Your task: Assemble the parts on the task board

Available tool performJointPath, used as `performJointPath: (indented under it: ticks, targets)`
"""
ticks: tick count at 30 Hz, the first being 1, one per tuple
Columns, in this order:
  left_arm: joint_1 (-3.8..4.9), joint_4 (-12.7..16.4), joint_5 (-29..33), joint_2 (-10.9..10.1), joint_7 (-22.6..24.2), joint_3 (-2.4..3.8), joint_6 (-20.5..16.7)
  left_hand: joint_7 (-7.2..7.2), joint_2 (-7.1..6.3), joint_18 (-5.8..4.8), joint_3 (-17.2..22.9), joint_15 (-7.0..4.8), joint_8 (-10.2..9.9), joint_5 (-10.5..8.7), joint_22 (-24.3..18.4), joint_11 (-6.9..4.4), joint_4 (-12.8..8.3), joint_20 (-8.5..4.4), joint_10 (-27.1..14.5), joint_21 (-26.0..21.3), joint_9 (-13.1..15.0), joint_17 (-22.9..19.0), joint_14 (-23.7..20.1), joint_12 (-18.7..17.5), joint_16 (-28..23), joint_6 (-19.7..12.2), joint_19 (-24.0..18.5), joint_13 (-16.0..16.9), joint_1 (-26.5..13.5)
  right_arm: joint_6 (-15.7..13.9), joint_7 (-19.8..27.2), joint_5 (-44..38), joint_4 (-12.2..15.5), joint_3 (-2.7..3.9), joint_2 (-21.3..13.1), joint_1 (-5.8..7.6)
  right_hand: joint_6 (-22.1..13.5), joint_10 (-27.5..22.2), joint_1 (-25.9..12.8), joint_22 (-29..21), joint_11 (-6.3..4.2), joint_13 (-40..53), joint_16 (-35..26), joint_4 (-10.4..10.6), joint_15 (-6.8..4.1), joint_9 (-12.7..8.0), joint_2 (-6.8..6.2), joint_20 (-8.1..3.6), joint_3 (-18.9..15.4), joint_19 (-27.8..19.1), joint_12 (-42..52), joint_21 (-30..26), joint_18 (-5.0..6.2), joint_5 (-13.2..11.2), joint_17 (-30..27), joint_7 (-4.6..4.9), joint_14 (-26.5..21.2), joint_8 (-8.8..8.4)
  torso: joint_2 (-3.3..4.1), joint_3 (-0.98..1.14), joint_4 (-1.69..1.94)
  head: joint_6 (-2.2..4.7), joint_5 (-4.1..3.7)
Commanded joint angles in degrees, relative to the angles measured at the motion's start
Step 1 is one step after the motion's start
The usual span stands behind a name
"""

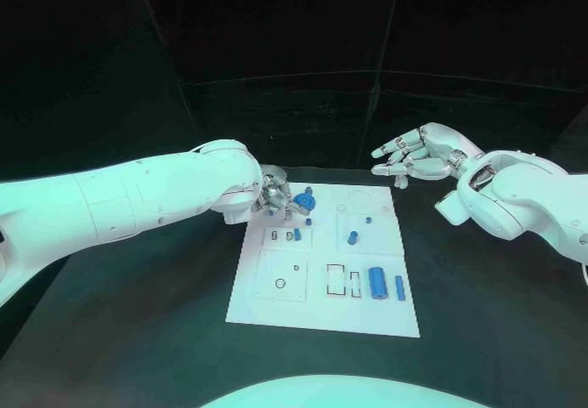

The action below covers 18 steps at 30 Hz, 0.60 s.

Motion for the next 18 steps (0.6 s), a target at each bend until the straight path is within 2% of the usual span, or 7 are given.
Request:
performJointPath:
  ticks: [1, 18]
  targets:
    - [0.17, -0.8, -3.3, 0.8, -2.2, -0.20, 3.9, 0.03, -0.01, -1.11, -0.5, -0.41, 0.4, -0.33, 0.2, -0.23, 0.0, -0.38, -0.2, 0.3, 0.4, 15.1, 6.0, 0.4, 0.2, -0.6, 0.8, 0.2, -0.4, 0.4, -0.5, 0.4, -0.1, 0.06, 0.2, 0.14, 0.0, 0.1, 0.5, -0.1, 0.41, -0.2, -0.3, 0.0, 0.27, 0.1, -0.11, 0.12, -0.5, 0.4, -0.3, -0.4, 0.19, 0.4, 0.1, 0.56, 0.1, -0.38, 0.04, 0.02, -0.04, -0.19, 0.08]
    - [0.13, -4.0, -3.9, 4.3, -2.9, -1.36, 7.6, 0.08, 0.13, -1.16, -0.8, -0.37, 1.2, -0.32, 0.7, -0.18, -0.3, -0.33, -0.4, 0.6, 1.6, 15.1, 6.0, 0.7, 0.2, -1.5, 0.7, 0.5, -0.1, 0.4, -0.7, 0.4, -0.8, 0.05, 1.1, 0.14, 0.1, -0.4, 1.2, -0.8, 0.73, -1.1, -1.6, 0.2, 0.55, 0.1, 0.25, 0.39, -1.2, 0.6, -0.4, -1.5, 0.21, 2.2, 0.6, 0.94, 0.1, -0.44, 0.04, -0.03, 0.08, -0.76, 0.05]
